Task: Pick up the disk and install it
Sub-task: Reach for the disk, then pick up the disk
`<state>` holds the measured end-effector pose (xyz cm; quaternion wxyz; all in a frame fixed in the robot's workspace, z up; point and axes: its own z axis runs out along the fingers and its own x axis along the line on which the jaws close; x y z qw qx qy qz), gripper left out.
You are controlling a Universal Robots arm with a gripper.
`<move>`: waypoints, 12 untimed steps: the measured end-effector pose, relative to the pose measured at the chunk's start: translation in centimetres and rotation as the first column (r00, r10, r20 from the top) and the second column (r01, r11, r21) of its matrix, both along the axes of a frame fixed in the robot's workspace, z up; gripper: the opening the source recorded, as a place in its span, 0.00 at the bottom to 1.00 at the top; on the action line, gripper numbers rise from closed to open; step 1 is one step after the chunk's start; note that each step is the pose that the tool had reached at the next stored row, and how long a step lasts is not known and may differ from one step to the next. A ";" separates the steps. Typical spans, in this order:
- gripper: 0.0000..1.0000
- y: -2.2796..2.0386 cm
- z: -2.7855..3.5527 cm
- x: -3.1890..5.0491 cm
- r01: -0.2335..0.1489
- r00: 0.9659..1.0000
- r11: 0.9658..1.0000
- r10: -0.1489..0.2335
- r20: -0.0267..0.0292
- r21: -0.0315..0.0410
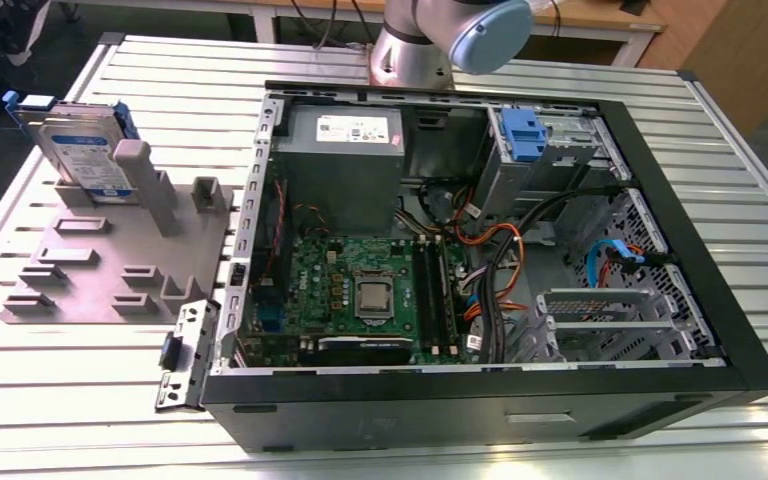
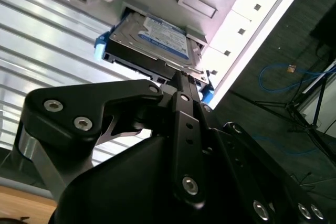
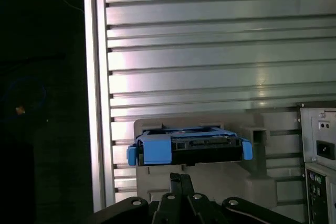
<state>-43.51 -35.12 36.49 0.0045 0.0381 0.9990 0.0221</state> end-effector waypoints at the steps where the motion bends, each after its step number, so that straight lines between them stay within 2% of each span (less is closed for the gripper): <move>1: 0.11 0.09 -0.05 -0.10 0.000 1.000 1.000 0.000 -0.002 0.000; 4: 0.11 0.28 -0.19 -0.33 0.000 1.000 1.000 0.000 -0.009 0.000; 12: 0.11 0.28 -0.29 -0.38 0.000 1.000 1.000 0.000 -0.009 0.000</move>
